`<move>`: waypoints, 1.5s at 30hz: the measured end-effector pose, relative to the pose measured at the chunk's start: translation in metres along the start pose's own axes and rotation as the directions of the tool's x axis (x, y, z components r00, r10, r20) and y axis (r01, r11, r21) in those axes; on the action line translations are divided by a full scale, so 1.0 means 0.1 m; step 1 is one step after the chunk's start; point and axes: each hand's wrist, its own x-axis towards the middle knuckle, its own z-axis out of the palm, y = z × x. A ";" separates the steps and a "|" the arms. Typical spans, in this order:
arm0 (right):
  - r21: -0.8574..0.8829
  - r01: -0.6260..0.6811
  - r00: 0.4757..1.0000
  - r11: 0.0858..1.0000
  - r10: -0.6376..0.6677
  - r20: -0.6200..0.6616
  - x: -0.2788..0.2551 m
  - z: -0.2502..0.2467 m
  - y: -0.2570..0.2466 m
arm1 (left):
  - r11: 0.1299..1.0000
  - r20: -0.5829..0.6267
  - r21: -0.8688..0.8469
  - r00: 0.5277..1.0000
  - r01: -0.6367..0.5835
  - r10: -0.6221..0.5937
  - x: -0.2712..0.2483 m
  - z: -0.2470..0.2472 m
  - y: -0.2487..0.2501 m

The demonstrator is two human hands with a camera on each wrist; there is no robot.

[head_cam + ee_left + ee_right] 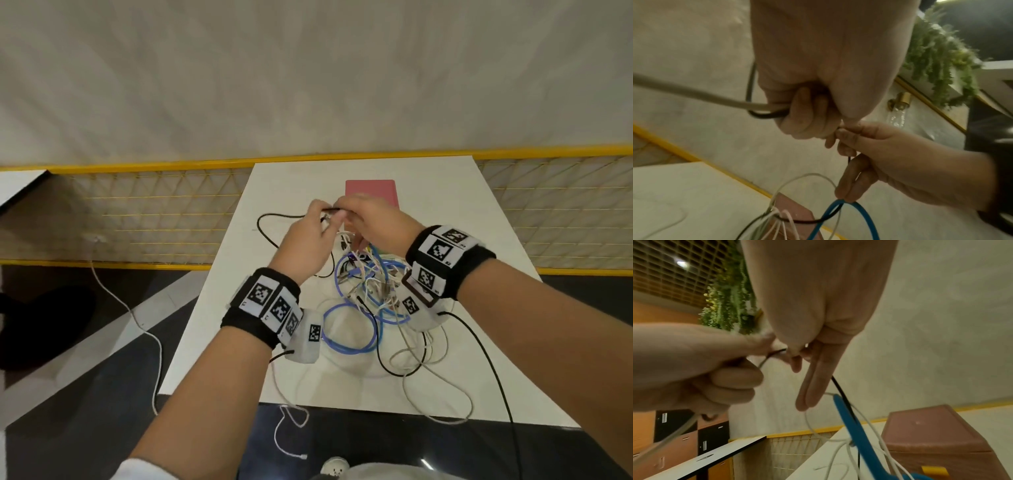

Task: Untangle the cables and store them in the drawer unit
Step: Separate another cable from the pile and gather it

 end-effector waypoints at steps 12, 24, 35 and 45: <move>0.657 -0.382 0.916 0.650 0.362 0.174 -0.25 0.24 0.76 | 0.979 -0.422 -0.202 0.901 0.012 -0.098 0.21 -0.50 -0.02; -0.297 0.018 0.982 0.955 0.040 0.187 -0.18 -0.20 0.40 | 0.904 0.052 0.418 0.996 -0.089 0.074 0.11 0.05 -0.03; -0.040 0.044 0.994 0.998 -0.048 -0.098 -0.22 -0.26 0.41 | 0.926 0.174 0.345 0.980 -0.153 0.097 0.10 -0.09 0.11; 0.000 -0.069 0.993 0.998 0.069 -0.091 -0.33 -0.23 0.40 | 0.964 -0.240 0.261 0.963 -0.060 0.124 0.01 -0.46 0.12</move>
